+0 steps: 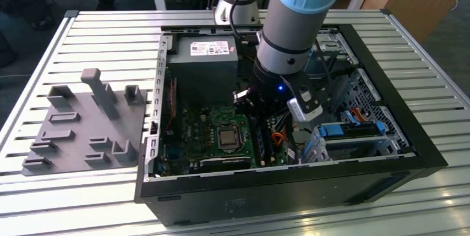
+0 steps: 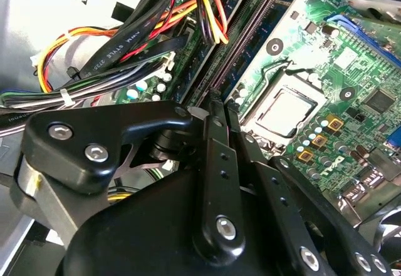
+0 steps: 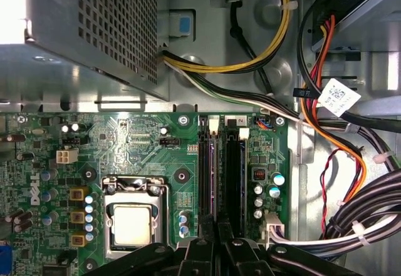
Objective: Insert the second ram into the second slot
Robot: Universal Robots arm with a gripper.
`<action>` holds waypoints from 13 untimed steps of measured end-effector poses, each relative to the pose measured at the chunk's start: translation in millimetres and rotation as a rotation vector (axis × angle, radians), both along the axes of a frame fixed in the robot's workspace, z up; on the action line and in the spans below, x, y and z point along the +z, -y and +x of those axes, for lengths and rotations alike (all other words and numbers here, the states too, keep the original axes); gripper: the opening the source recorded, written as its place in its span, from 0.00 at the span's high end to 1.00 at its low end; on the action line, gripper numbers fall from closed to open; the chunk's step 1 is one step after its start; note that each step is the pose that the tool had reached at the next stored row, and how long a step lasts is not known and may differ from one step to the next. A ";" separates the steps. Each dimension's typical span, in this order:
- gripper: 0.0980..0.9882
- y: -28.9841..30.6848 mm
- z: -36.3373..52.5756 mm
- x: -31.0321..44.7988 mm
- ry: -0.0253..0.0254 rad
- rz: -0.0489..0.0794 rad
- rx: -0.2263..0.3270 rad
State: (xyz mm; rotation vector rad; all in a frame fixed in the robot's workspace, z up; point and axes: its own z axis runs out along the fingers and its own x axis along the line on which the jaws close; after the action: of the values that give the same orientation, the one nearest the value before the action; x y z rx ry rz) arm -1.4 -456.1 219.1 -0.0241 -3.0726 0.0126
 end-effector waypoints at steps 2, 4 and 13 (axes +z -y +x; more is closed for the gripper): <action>0.96 0.0 0.0 -0.6 0.0000 0.000 0.000; 0.96 0.0 0.0 -1.3 -0.0002 0.000 0.000; 0.96 0.1 0.0 -1.7 -0.0014 -0.004 0.000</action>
State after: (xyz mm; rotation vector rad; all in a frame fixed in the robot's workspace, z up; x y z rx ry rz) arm -1.4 -456.2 217.4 -0.0242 -3.0711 0.0191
